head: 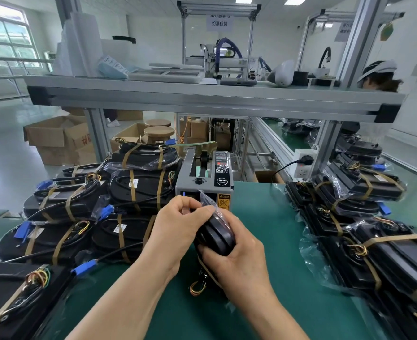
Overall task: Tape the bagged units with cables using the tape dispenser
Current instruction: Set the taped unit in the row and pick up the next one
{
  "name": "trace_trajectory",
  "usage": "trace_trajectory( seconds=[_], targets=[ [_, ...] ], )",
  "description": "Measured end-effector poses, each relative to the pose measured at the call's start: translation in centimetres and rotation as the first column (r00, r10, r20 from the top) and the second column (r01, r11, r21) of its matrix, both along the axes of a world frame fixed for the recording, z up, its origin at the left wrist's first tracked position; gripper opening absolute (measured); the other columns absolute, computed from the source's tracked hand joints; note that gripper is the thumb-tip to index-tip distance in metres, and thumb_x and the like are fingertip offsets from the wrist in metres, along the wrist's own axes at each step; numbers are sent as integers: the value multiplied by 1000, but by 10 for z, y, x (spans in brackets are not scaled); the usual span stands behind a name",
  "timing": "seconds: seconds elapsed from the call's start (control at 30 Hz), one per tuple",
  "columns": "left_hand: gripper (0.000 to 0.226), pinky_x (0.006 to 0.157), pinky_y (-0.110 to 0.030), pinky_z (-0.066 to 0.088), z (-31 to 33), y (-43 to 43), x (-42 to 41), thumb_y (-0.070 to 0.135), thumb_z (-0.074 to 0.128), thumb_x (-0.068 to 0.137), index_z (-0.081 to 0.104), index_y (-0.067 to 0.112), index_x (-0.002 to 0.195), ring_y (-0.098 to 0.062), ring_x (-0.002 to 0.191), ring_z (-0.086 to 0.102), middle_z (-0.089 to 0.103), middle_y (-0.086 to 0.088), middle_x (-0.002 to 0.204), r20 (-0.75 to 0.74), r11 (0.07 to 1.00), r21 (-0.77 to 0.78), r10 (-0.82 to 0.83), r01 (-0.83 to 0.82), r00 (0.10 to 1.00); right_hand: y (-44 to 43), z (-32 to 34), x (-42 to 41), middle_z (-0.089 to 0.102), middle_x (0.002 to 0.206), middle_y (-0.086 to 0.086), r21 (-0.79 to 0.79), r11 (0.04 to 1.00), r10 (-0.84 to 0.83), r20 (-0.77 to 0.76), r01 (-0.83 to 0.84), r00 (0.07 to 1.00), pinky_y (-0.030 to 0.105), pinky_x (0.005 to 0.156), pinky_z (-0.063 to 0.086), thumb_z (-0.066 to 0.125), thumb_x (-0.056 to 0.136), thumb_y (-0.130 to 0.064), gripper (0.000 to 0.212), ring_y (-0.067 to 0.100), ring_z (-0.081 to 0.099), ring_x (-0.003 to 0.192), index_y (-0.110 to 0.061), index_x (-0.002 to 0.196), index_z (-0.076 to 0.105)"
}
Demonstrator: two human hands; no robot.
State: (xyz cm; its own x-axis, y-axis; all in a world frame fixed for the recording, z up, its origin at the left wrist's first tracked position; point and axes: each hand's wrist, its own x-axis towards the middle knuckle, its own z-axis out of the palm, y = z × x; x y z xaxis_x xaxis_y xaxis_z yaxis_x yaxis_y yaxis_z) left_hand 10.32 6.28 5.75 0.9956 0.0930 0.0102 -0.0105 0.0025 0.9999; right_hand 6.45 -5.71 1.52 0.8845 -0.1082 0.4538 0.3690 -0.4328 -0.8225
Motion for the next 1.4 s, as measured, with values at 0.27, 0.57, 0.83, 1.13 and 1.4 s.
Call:
trace_trajectory(
  seconds=[0.27, 0.57, 0.83, 1.13, 1.4],
  targets=[
    [65, 63, -8, 46, -22, 11, -14, 43, 87, 65, 56, 36, 122, 1, 76, 64, 64, -2, 97, 45, 997, 40, -68, 66, 997, -12, 8, 0, 75, 94, -21, 158, 985, 73, -29, -67, 997, 10, 73, 51, 81, 72, -14, 58, -2, 70, 86, -58, 104, 64],
    [57, 97, -35, 53, -32, 39, 7, 56, 81, 64, 68, 31, 114, -16, 110, 68, 73, 1, 114, 23, 859, 226, -476, 459, 879, -31, -8, 2, 73, 118, 8, 587, 766, 326, -3, -262, 945, 24, 87, 55, 82, 62, -18, 57, 23, 69, 111, -28, 118, 71],
    [42, 78, -20, 56, -20, 40, 11, 40, 84, 64, 72, 38, 104, -13, 96, 73, 76, 4, 103, 105, 821, 343, -517, 457, 850, -78, 7, 5, 69, 128, 7, 472, 795, 506, -166, -382, 847, 27, 97, 50, 79, 70, -24, 61, 22, 64, 122, -17, 129, 64],
    [66, 89, -23, 47, -8, 18, 3, 57, 85, 57, 63, 45, 117, 6, 96, 57, 64, 24, 100, 60, 459, 857, -541, 235, 839, -83, 10, 11, 74, 113, 9, 304, 863, 502, -428, -404, 751, 31, 98, 52, 80, 65, -12, 59, 18, 68, 103, -16, 123, 67],
    [83, 111, -21, 20, -12, 10, 0, 78, 72, 55, 58, 44, 129, 9, 122, 31, 41, 36, 123, 89, 330, 933, -594, 142, 799, -84, -22, -4, 76, 110, 13, 417, 867, 439, -381, -272, 814, 28, 88, 54, 81, 63, -12, 59, 21, 71, 100, -13, 121, 70]
  ],
)
